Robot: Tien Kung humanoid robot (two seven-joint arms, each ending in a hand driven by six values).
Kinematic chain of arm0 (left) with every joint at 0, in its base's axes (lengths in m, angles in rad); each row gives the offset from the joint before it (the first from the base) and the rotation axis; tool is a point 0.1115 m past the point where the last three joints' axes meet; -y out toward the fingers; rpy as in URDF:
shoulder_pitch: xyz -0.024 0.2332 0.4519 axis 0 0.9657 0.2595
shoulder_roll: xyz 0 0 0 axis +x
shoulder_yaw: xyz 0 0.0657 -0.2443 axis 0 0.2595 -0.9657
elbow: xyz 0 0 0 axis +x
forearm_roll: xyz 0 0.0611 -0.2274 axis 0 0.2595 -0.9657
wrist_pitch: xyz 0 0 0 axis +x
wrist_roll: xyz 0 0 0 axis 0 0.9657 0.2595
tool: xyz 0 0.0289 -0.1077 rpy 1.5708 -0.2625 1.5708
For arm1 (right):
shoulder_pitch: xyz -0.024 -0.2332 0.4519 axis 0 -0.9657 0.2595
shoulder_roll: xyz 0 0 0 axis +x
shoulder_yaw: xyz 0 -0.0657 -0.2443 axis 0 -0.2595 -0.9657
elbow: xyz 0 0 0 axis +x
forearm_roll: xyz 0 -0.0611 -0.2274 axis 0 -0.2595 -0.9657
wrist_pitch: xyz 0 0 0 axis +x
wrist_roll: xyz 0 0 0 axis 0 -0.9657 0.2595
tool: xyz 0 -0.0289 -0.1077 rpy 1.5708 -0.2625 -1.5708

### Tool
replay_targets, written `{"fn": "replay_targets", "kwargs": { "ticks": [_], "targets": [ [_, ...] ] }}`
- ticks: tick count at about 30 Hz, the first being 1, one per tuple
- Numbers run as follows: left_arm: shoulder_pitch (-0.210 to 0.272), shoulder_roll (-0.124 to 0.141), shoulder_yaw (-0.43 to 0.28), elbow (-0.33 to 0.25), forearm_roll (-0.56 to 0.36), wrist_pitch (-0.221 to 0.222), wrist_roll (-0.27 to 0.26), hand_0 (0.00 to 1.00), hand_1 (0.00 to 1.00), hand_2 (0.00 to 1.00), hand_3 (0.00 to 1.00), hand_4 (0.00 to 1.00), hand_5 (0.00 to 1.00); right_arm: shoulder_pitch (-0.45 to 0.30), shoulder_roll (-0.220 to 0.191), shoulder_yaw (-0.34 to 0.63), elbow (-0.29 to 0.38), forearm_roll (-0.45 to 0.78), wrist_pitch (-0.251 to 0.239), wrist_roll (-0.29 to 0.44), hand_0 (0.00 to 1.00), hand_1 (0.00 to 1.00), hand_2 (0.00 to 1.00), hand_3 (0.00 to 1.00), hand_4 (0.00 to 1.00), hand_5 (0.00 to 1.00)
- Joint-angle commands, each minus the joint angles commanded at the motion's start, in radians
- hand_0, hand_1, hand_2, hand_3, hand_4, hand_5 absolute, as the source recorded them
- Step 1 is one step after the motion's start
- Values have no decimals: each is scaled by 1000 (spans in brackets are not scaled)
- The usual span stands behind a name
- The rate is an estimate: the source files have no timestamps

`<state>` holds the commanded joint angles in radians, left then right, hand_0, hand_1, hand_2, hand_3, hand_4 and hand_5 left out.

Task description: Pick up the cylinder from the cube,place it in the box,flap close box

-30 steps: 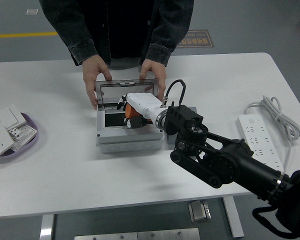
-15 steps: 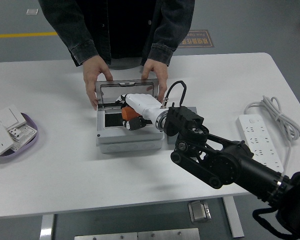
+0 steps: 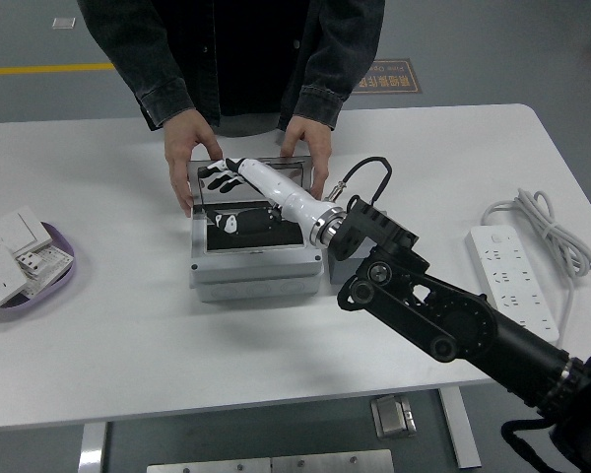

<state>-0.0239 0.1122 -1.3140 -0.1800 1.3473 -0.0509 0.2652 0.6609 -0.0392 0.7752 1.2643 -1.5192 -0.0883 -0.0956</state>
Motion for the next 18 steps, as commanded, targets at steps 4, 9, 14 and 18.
{"fn": "replay_targets", "kwargs": {
  "ticks": [4,9,14,18],
  "targets": [
    [-2,2,-4,0,6,-1,0,605,583,559,599,666,274,45,-26,32,-12,70,-15,6,828,724,722,805,664,14],
    [-4,3,-6,0,12,-2,0,605,582,559,599,666,275,85,-38,25,-86,83,-13,3,815,708,705,785,682,71],
    [-3,4,-5,0,13,-1,1,605,582,559,599,666,273,98,-54,-7,-141,99,-5,-1,811,699,694,756,695,90],
    [-2,3,-6,0,13,-1,1,605,583,559,599,666,275,94,-73,-42,-137,101,-2,-11,812,698,689,762,698,99]
  ]
}}
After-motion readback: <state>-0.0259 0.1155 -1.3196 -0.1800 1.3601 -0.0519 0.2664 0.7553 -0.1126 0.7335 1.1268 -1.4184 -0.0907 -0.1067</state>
